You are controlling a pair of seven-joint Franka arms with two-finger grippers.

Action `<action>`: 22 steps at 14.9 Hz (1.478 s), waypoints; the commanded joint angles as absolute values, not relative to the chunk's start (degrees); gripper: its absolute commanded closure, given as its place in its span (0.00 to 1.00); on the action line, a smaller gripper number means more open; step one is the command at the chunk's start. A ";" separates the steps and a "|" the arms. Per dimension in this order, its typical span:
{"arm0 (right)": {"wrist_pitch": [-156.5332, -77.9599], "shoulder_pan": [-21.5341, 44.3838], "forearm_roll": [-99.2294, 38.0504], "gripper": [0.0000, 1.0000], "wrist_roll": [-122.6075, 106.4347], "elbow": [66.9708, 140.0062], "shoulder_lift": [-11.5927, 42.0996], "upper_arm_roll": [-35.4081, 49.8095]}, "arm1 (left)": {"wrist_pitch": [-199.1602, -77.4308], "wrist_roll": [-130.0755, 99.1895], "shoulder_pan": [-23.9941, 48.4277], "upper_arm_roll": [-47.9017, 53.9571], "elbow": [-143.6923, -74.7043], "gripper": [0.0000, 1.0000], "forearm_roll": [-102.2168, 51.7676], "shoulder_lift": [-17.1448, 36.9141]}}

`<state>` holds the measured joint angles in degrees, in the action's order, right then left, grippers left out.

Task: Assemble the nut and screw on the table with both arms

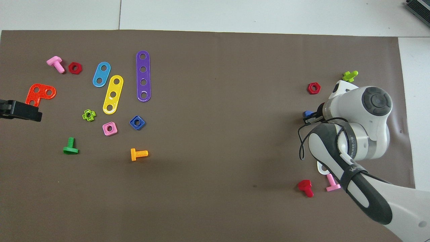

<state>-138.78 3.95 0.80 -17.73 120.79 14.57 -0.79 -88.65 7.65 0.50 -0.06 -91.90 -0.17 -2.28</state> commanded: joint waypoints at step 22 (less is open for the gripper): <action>-138.42 3.25 -2.90 0.13 -12.83 120.24 13.36 -0.44 | -88.77 8.00 -0.26 0.26 -93.52 0.00 -1.14 -3.78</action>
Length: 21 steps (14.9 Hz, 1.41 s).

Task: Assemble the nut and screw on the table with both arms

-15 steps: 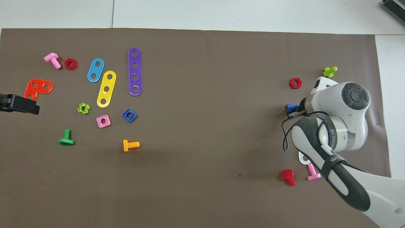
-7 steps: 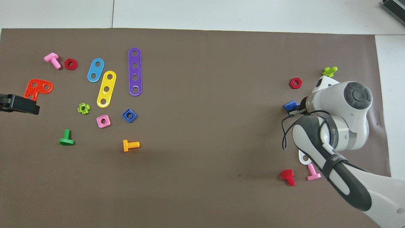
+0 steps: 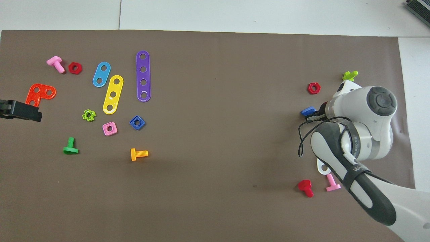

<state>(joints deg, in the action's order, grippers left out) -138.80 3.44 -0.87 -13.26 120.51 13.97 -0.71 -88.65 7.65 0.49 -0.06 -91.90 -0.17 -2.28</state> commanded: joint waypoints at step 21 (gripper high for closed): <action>-142.30 3.69 -2.90 1.00 -11.78 119.36 16.00 -0.53 | -88.77 8.00 -0.26 0.26 -93.52 0.00 -1.14 -3.78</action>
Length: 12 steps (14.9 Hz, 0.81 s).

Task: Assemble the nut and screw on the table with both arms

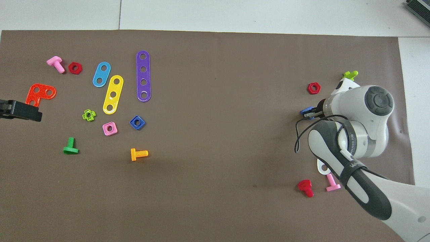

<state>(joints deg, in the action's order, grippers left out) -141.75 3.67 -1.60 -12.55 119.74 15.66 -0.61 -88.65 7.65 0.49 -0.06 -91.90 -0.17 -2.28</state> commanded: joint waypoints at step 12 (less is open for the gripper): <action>-120.49 23.08 -1.58 1.00 27.81 102.04 12.66 -0.26 | -88.77 8.00 -0.26 0.26 -93.52 0.00 -1.23 -3.78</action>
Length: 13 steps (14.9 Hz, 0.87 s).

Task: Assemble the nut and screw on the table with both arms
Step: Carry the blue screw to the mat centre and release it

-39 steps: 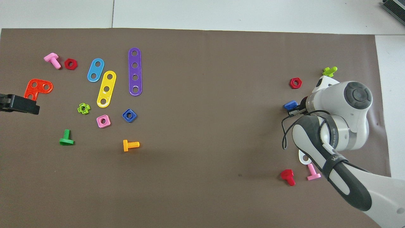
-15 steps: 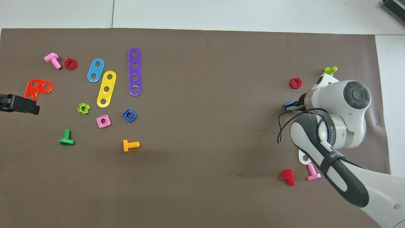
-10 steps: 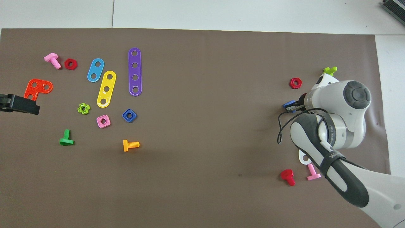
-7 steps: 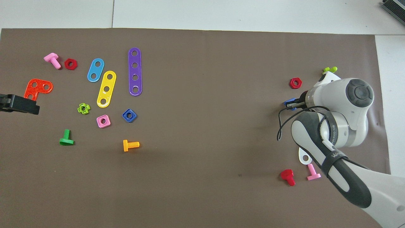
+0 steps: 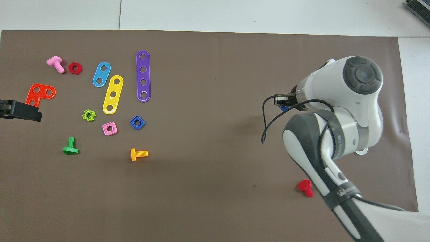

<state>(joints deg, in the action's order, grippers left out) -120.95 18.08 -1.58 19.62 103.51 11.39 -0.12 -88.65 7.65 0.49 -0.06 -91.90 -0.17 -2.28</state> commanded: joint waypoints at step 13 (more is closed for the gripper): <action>-136.75 40.08 8.00 1.00 56.16 103.00 25.22 -0.18 | -88.68 8.00 -0.18 0.26 -93.52 0.00 -1.14 -3.78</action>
<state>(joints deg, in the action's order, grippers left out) -135.88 40.21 6.60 54.81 103.03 25.20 0.06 -88.65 7.65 0.49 -0.04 -91.90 -0.17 -2.29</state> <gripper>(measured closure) 0.806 0.000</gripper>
